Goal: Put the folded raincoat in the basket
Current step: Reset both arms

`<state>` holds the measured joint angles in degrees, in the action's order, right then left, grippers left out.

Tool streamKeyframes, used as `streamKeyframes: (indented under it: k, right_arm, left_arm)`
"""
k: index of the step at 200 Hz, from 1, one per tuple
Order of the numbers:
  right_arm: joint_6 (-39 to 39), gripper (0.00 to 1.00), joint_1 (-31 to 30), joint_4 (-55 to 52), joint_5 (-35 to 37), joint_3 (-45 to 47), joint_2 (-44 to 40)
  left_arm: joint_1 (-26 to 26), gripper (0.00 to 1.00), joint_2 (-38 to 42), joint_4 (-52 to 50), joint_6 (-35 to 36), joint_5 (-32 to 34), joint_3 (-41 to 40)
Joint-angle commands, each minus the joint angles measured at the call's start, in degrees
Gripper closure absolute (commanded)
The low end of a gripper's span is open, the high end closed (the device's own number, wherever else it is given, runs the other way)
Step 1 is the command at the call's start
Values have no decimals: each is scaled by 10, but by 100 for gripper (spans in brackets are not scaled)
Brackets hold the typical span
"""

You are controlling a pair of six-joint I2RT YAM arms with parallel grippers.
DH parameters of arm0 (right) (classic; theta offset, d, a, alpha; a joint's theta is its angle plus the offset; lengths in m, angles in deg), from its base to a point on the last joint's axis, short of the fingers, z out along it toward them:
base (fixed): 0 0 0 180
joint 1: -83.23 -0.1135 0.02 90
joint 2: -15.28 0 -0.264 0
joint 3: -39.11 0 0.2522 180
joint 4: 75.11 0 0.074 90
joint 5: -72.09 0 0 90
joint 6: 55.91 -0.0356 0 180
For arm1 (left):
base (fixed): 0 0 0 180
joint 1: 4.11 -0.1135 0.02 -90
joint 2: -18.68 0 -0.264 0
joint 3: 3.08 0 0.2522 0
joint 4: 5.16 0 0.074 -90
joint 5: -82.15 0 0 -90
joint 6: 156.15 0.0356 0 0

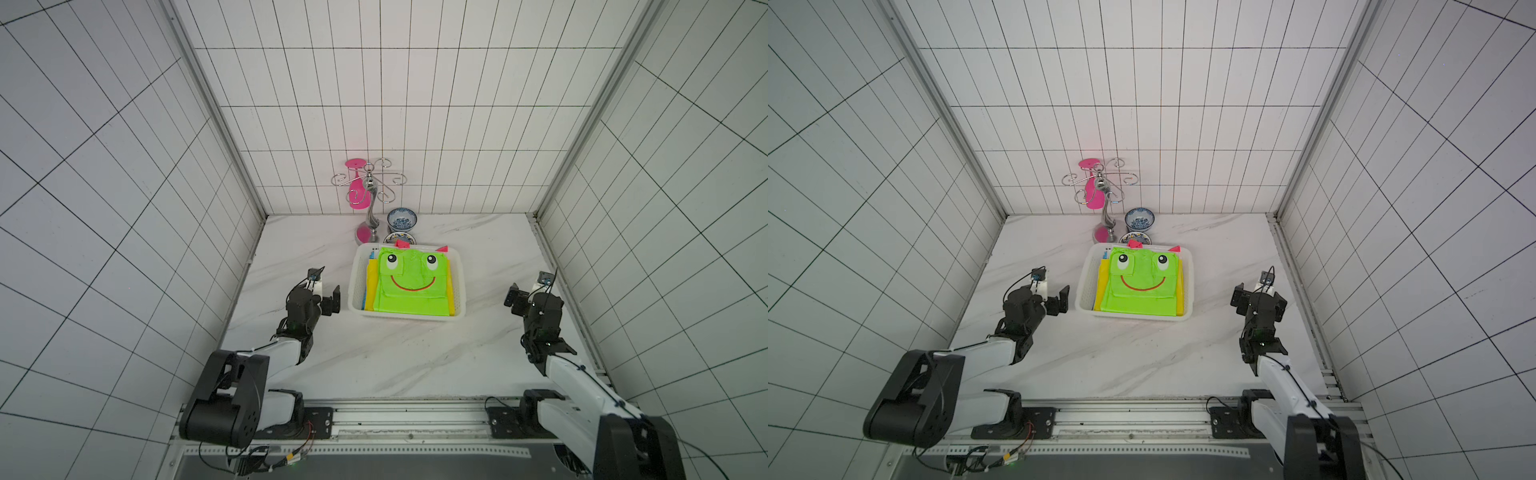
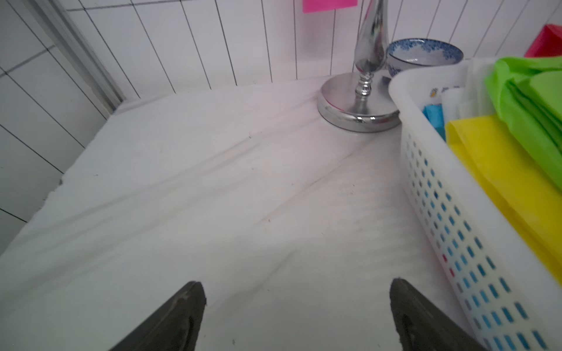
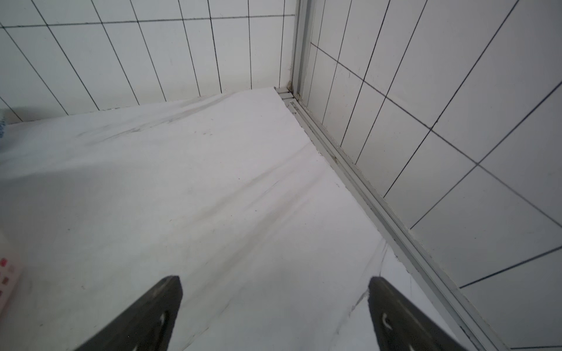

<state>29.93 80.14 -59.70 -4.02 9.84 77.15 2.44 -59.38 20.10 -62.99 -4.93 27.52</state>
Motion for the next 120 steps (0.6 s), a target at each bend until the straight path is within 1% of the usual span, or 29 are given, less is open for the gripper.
streamKeyframes:
  k: [1,11,24,28,38,42,44,51,53,58,62,68,75,86,90,101,114,120]
  right_arm:
    - [23,1,33,199,-102,4,108]
    - [29,1,40,251,-129,-1,155]
    - [25,1,51,217,-147,-38,208]
    - [25,1,54,227,-158,-44,231]
    - [20,1,60,292,-175,-50,283]
    - [24,1,60,279,-177,-52,275]
    - [25,1,60,251,-176,-57,267]
    - [32,1,60,181,-179,-73,247]
    - [33,1,60,183,-182,-73,252]
    - [35,1,60,240,-186,-66,270]
    - [34,1,59,260,-185,-62,279]
    - [35,1,58,232,-179,-64,265]
    - [31,1,56,193,-168,-70,252]
    - [43,1,53,263,-185,-55,273]
    - [48,1,50,265,-187,-52,269]
    - [47,1,48,230,-184,-53,253]
    - [43,1,47,218,-170,-75,270]
    - [42,1,46,185,-165,-88,266]
  left_arm:
    - [-8,2,-67,171,-11,74,10]
    - [-18,2,-84,192,-23,78,10]
    - [-25,2,-86,153,-33,68,15]
    - [-28,3,-99,178,-32,65,14]
    - [-29,2,-142,242,-33,89,16]
    - [-28,2,-154,247,-35,101,23]
    - [-27,2,-155,239,-37,108,26]
    - [-34,2,-138,178,-48,103,40]
    - [-35,2,-131,157,-51,101,45]
    - [-36,2,-115,99,-59,101,60]
    - [-42,2,-105,71,-62,87,69]
    - [-56,2,-112,90,-65,56,69]
    - [-59,2,-125,116,-65,47,66]
    - [-59,2,-132,134,-63,46,60]
    - [-59,2,-132,132,-63,45,61]
    - [-59,2,-126,113,-64,46,66]
    - [-60,2,-115,68,-68,46,79]
    - [-62,2,-112,59,-69,40,82]
